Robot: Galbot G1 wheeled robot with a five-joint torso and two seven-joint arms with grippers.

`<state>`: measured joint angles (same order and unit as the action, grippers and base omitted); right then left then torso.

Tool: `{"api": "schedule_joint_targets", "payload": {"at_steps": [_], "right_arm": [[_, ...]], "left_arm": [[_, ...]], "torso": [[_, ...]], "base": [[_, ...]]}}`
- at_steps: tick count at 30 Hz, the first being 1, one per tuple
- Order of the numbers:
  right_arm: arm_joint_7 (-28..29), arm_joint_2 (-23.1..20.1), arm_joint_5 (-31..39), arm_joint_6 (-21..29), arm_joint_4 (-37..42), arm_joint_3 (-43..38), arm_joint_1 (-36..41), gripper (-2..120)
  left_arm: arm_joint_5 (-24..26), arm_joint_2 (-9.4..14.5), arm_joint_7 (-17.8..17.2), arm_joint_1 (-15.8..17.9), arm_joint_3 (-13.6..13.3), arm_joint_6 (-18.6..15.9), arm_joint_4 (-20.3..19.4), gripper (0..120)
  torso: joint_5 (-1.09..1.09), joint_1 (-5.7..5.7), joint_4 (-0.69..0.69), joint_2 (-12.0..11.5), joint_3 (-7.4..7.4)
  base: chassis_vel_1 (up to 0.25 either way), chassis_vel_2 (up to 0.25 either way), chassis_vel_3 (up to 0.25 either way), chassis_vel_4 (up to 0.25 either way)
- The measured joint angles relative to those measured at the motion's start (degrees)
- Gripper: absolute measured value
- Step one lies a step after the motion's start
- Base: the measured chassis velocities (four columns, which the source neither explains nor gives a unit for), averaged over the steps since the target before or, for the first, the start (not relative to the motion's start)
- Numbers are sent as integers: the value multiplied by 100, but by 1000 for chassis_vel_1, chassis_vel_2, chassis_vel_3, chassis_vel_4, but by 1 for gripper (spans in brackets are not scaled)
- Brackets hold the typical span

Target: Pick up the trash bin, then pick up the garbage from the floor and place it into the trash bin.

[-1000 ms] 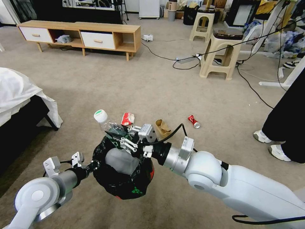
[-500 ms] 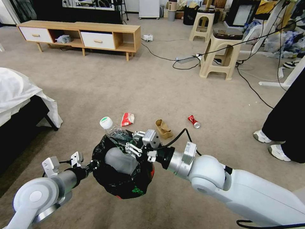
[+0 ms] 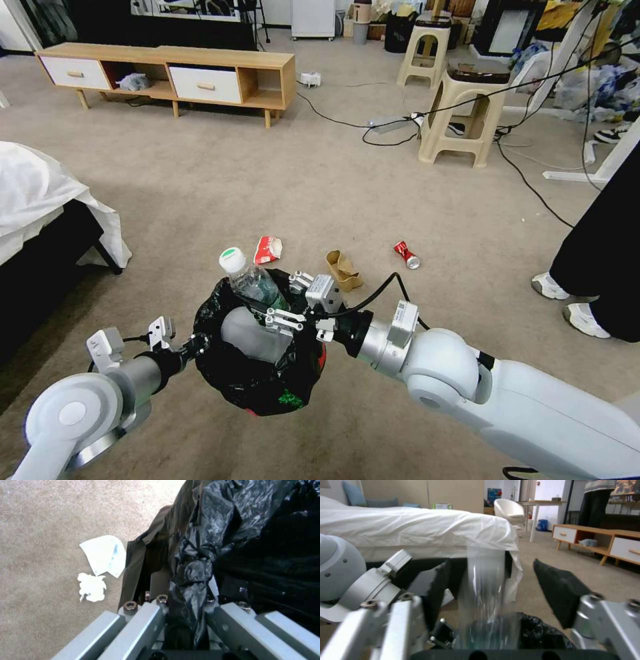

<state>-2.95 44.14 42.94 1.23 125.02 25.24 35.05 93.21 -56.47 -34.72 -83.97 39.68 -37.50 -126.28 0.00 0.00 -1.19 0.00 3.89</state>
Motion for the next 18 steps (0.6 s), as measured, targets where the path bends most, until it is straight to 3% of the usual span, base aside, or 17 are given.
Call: {"api": "schedule_joint_targets", "payload": {"at_steps": [8, 18], "right_arm": [[-61, -142, -59, 1, 118, -218, 178, 99], [-192, -348, -154, 1, 262, -482, 475, 100]], "left_arm": [[-113, -104, 11, -50, -36, 1, -62, 1], [-222, -202, 11, -72, -58, 9, -114, 1]], "torso": [[0, 0, 0, 0, 0], [0, 0, 0, 0, 0]], "base": [[0, 0, 0, 0], [0, 0, 0, 0]]}}
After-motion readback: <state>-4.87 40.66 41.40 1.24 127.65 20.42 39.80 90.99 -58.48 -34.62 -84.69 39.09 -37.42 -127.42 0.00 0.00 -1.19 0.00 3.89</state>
